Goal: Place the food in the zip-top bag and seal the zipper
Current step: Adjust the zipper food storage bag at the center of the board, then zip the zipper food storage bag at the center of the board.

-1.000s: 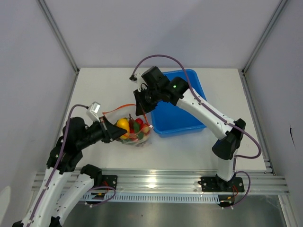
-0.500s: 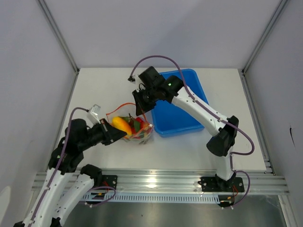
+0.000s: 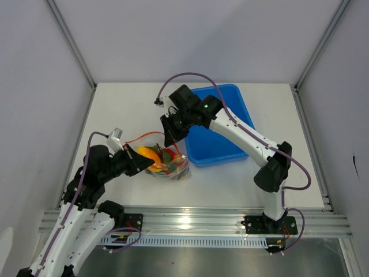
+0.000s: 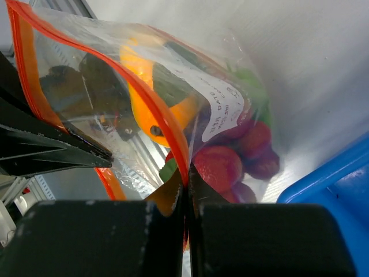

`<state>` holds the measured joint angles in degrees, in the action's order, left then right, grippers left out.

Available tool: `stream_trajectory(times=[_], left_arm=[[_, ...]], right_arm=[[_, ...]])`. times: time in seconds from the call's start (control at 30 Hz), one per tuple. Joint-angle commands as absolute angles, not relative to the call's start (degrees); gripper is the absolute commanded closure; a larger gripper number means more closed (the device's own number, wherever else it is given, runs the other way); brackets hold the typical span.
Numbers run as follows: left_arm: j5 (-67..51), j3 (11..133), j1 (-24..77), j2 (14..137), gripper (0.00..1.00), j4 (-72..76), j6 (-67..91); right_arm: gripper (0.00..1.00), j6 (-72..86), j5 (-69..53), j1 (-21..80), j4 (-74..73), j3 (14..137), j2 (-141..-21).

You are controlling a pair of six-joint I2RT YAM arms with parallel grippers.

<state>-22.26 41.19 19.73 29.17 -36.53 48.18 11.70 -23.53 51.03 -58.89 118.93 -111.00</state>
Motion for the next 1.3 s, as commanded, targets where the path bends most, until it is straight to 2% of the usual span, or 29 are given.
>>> stream_trajectory(times=[0.0, 0.17, 0.2, 0.23, 0.3, 0.33, 0.57, 0.93, 1.27], left_arm=[[-20.7, 42.5, 19.3, 28.8, 0.99, -34.5, 50.0], [-21.3, 41.2, 19.3, 28.6, 0.99, -31.2, 53.4], [-21.0, 41.6, 19.3, 28.7, 1.0, -31.0, 54.0], [-20.9, 41.7, 19.3, 28.7, 0.99, -31.2, 54.1], [-20.7, 42.5, 19.2, 28.7, 1.0, -31.2, 54.4], [-20.6, 43.1, 19.3, 28.9, 0.99, -31.3, 54.4], [-20.7, 43.3, 19.2, 29.6, 1.0, -31.5, 54.3], [-21.7, 43.8, 19.2, 29.8, 0.99, -31.4, 54.1], [-23.4, 43.9, 19.2, 29.0, 0.99, -31.6, 53.6]], right_arm=[[1.0, 9.1, -26.8, 51.4, -56.6, 119.1, -108.5], [0.98, 7.5, -28.7, 50.5, -55.5, 114.8, -108.2], [0.95, 7.0, -28.6, 50.5, -54.8, 114.0, -107.8], [0.86, 6.8, -28.5, 50.4, -53.9, 113.3, -106.9], [0.77, 6.2, -28.4, 50.4, -53.2, 111.6, -106.0], [0.69, 6.2, -28.5, 50.0, -52.5, 111.0, -105.5], [0.47, 4.8, -28.0, 49.4, -50.5, 107.1, -98.5], [0.37, 0.3, -29.8, 46.8, -45.4, 94.6, -86.5], [0.37, -5.7, -28.1, 44.0, -42.5, 92.4, -88.6]])
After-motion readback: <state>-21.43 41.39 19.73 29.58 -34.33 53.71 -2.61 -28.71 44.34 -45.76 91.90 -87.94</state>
